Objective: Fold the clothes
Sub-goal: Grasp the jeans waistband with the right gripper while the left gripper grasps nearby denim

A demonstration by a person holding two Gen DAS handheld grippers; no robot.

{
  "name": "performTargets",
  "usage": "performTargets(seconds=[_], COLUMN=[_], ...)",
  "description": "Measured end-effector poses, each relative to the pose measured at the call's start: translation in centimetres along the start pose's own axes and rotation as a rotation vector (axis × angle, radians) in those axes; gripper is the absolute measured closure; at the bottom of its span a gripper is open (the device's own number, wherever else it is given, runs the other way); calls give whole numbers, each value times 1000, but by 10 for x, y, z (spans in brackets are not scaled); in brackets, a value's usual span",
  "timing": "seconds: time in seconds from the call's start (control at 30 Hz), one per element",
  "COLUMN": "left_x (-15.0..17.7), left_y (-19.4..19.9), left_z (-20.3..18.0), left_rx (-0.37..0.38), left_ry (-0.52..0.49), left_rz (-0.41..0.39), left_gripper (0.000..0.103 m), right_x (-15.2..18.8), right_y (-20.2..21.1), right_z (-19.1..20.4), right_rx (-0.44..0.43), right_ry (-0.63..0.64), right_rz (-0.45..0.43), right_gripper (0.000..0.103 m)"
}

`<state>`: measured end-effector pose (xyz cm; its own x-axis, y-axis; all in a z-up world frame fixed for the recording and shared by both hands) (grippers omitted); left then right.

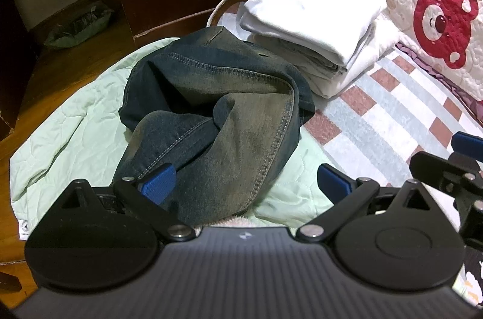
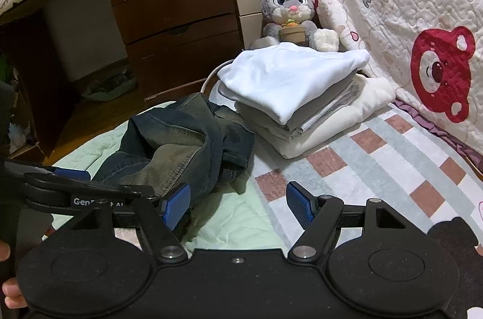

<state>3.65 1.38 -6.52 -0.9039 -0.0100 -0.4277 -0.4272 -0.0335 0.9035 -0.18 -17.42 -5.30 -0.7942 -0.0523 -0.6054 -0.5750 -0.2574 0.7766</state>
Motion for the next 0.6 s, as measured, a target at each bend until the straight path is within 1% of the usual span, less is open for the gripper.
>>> performTargets(seconds=[0.13,0.27,0.3,0.37,0.6], left_x=[-1,-4,-6,-11,-28], left_y=[-2,-4,-6,-12,-33], left_z=[1,11,21,48,142], left_rx=[11,56,61,64,75], left_ry=[2,-6,4,32,132], left_rz=[6,10,11,15,29], left_gripper=[1,1,1,1,2], right_x=[-2,-3,-4,-5,3], right_y=[-2,-4,-5,-6,-62], right_z=[-1,-2,-2,-3,3], right_rx=[7,14,15,19,-269], right_ry=[20,41,46,56,-153], right_rz=[-3,-6,-7,-8,160], right_gripper=[26,24,24,19,18])
Point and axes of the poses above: each gripper's, at about its wrist camera, not at the fingertips, and y roughly against the way its jaws point, z to its left, x to its underside, the point moved 6 cm from there along -y, roughly the way its jaws point, and after that the axes turned 13 degrees about z, right-handed, at the moved point
